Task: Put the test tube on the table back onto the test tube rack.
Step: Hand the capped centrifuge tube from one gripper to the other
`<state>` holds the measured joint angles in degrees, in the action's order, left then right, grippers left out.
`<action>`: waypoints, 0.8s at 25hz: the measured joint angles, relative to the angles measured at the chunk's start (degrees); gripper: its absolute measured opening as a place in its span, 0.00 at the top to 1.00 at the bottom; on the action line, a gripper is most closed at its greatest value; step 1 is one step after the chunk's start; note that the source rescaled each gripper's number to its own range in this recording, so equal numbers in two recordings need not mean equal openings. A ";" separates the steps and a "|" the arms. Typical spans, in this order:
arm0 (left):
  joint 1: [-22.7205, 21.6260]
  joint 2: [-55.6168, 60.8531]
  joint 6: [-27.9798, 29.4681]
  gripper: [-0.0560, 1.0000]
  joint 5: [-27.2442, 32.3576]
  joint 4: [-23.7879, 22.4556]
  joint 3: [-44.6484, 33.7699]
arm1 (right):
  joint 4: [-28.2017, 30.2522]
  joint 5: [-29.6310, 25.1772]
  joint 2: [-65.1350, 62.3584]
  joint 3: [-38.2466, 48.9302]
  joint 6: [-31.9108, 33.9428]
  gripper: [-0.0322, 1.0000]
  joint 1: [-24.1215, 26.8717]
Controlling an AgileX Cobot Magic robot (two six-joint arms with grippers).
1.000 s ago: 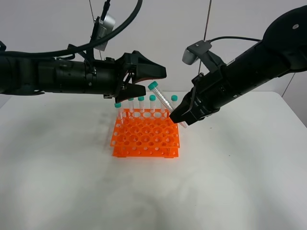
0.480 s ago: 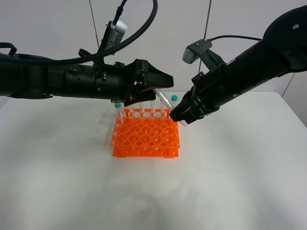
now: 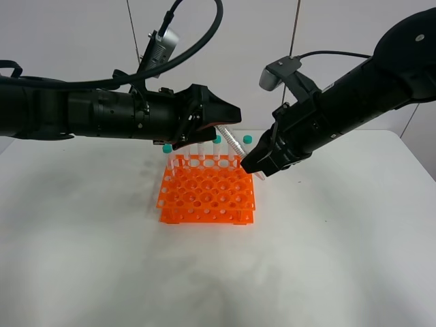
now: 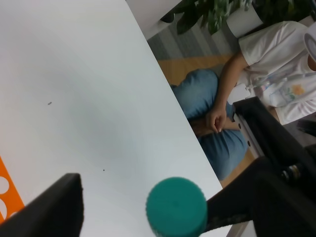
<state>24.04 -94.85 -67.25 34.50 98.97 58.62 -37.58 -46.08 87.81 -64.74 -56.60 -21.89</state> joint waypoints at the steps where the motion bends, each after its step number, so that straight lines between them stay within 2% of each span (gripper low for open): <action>1: 0.00 0.00 0.00 0.34 -0.06 0.00 0.00 | 0.00 0.00 0.00 0.00 0.00 0.95 0.00; 4: 0.00 0.00 0.00 0.53 -0.35 0.00 0.00 | 0.04 0.00 0.00 0.00 0.00 0.95 0.00; 7: 0.00 0.00 0.00 0.79 -0.80 0.00 0.00 | 0.04 0.05 0.00 0.00 0.07 0.95 0.00; 10: 0.00 0.00 0.00 0.93 -0.92 0.00 0.18 | 0.20 0.18 0.00 0.00 0.07 0.95 0.00; 20: 0.00 0.00 0.25 0.94 -0.92 0.10 0.37 | 0.15 0.21 0.00 0.00 0.21 0.95 0.00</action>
<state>24.04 -94.85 -67.00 33.58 99.07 58.99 -37.43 -45.87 87.81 -64.74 -56.39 -21.89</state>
